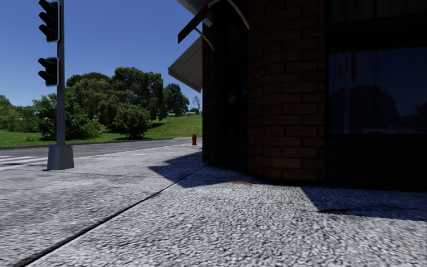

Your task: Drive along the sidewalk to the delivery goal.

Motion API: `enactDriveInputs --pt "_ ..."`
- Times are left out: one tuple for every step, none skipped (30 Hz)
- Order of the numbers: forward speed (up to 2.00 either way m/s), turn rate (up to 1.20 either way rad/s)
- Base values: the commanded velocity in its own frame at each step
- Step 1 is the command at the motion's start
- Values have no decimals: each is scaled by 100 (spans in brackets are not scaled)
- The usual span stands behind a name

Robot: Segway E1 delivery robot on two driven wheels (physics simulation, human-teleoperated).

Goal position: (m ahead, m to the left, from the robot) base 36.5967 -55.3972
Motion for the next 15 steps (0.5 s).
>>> enactDriveInputs --pt "0 -37" --pt "0 -42" --pt "0 -43" --pt "0 -43" --pt "0 -43" --pt "0 -43" --pt "0 -43" --pt "0 -43" --pt "0 -43" --pt "10 -43" --pt "14 -43" --pt "14 -43" --pt "18 -43" --pt "25 -52" --pt "29 -57"
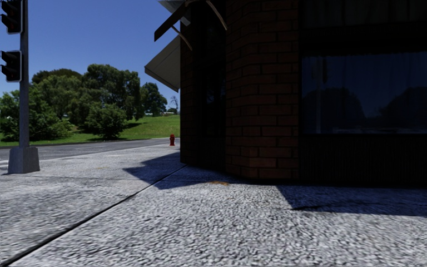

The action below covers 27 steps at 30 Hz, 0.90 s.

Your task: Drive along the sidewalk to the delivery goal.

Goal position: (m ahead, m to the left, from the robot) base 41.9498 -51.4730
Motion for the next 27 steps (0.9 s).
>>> enactDriveInputs --pt "29 -57" --pt "29 -59" --pt "30 -59" --pt "30 -59" --pt "30 -59" --pt "30 -59" --pt "24 -53" --pt "16 -49" --pt "10 -48" --pt "9 -46" --pt "9 -46" --pt "7 -23" --pt "5 0" --pt "0 0" --pt "0 0" --pt "0 0" --pt "0 0" --pt "0 0" --pt "0 0" --pt "0 0" --pt "0 0" --pt "0 0" --pt "0 0" --pt "0 0" --pt "0 0" --pt "0 0" --pt "0 0"
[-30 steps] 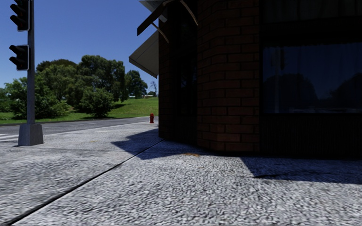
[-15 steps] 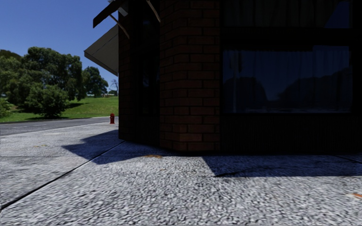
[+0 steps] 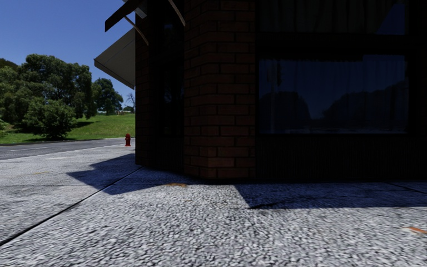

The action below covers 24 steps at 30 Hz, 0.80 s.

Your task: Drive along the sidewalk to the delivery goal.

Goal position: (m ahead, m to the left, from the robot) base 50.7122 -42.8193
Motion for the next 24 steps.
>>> enactDriveInputs --pt "0 0" --pt "0 6" --pt "0 14" --pt "0 20" --pt "4 25" --pt "4 25" --pt "12 30" --pt "14 34" --pt "16 43" --pt "16 43" --pt "21 49" --pt "26 51" --pt "34 52" --pt "40 53" --pt "40 53" --pt "45 53" --pt "47 53" --pt "49 53" --pt "49 53" --pt "50 53" --pt "54 53" --pt "58 53" --pt "58 53" --pt "61 53"
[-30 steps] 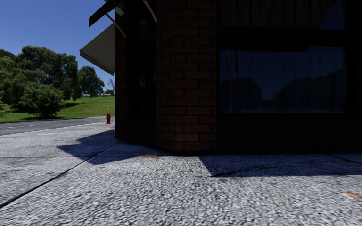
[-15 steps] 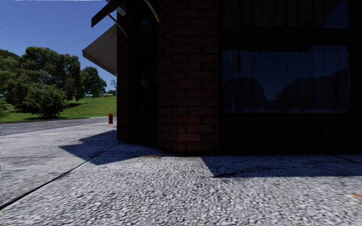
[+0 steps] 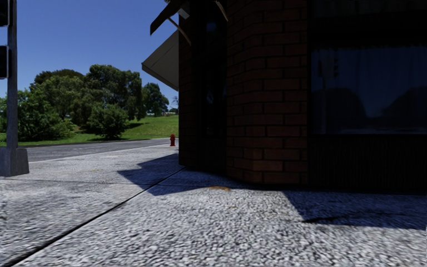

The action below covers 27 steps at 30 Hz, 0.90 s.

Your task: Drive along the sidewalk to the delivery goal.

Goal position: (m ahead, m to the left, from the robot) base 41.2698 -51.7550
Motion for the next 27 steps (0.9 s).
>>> enactDriveInputs --pt "66 53" --pt "72 53" --pt "72 53" --pt "79 53" --pt "84 53" --pt "93 53" --pt "95 53" --pt "95 53" --pt "97 53" --pt "101 53" --pt "114 53" --pt "152 53" --pt "152 53" --pt "200 53" --pt "200 53" --pt "200 53" --pt "200 53" --pt "200 53" --pt "200 53" --pt "200 53" --pt "200 53" --pt "200 53" --pt "200 53" --pt "200 53" --pt "200 53" --pt "200 53" --pt "200 53"
